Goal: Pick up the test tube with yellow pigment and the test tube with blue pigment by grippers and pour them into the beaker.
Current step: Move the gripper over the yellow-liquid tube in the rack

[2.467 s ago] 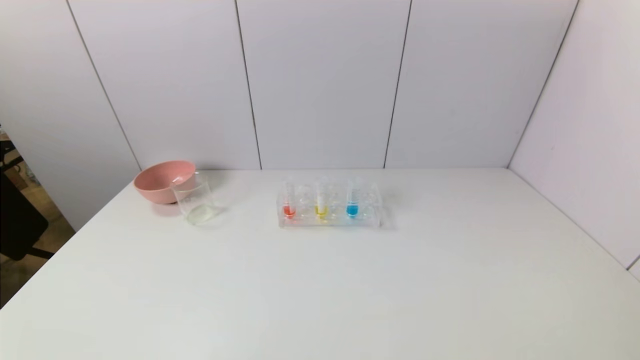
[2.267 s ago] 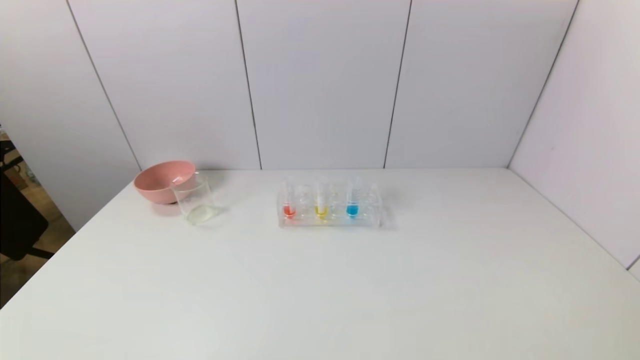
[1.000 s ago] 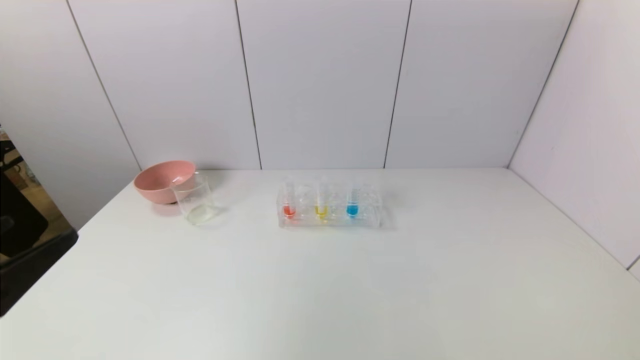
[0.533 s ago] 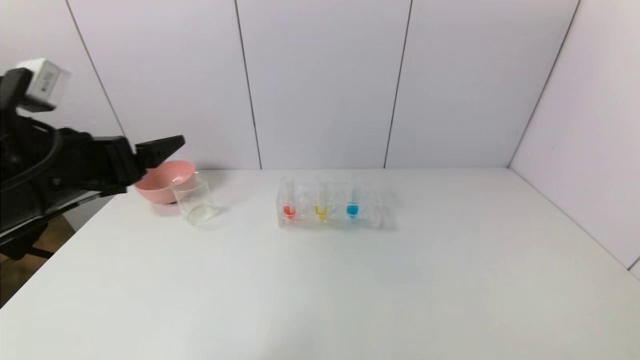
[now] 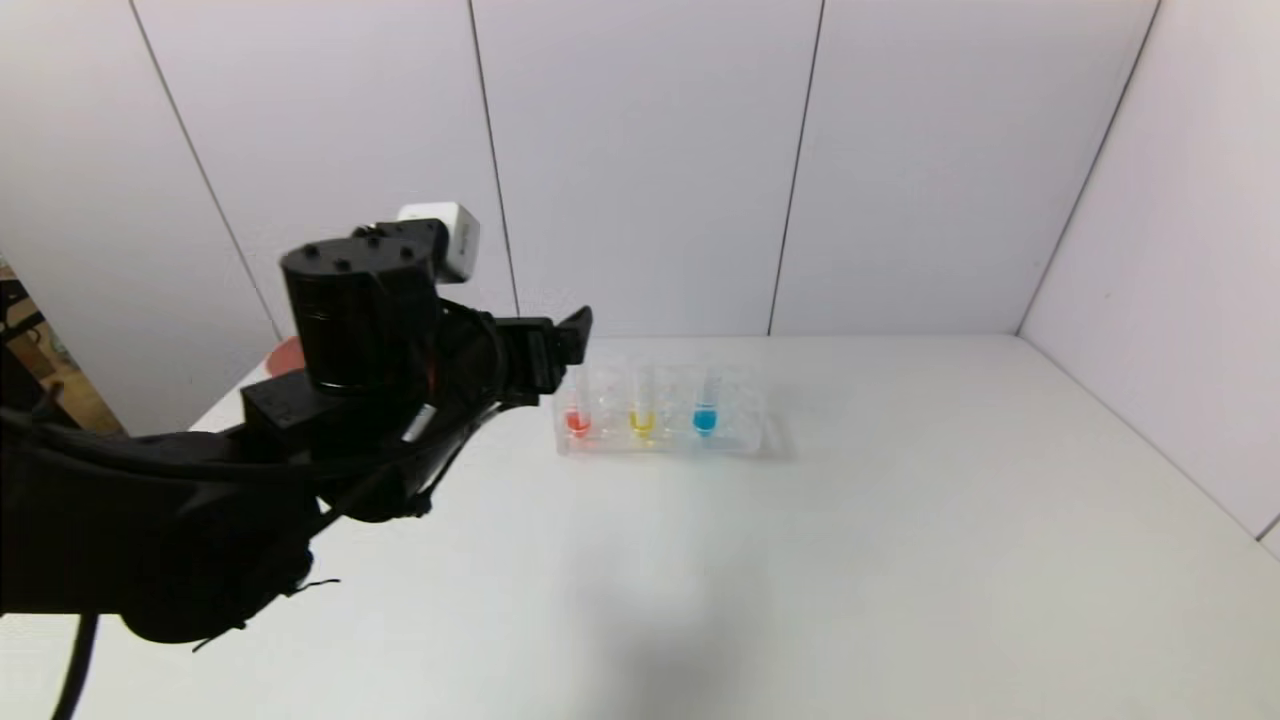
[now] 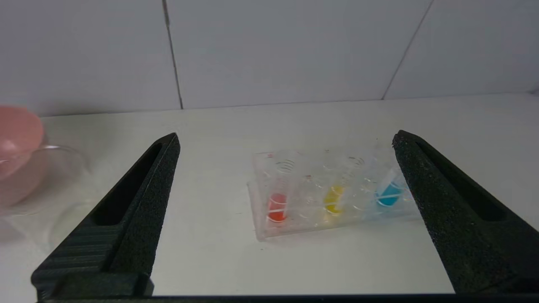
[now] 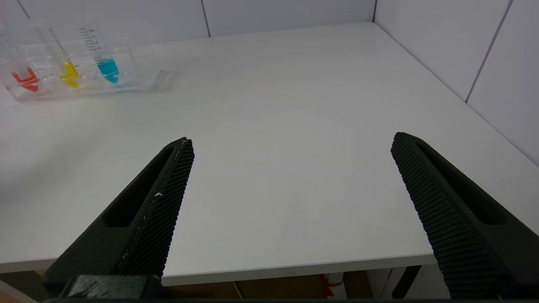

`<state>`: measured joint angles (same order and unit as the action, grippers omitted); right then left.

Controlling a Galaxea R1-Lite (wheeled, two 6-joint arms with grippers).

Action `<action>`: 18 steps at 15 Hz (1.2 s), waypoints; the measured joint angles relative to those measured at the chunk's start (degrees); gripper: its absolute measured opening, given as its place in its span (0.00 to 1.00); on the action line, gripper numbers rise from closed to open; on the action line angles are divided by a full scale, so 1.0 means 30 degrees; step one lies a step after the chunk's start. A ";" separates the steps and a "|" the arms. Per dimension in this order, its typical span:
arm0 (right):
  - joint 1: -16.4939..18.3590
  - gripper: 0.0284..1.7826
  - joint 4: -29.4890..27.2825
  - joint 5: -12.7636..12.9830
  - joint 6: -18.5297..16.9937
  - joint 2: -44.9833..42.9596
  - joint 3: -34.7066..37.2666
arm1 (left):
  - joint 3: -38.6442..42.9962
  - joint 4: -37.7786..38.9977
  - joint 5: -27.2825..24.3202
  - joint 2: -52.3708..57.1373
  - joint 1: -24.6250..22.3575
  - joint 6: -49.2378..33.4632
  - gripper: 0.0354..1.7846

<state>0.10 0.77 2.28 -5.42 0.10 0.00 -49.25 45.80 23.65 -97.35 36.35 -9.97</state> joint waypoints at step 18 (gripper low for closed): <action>0.0000 0.96 -0.0008 0.0000 0.0000 0.0000 0.0000 | -0.4299 0.2759 0.1707 -0.9066 0.1707 -0.1166 0.99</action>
<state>0.10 0.74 2.28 -5.42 0.10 0.00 -62.15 54.08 28.77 -124.55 41.47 -13.47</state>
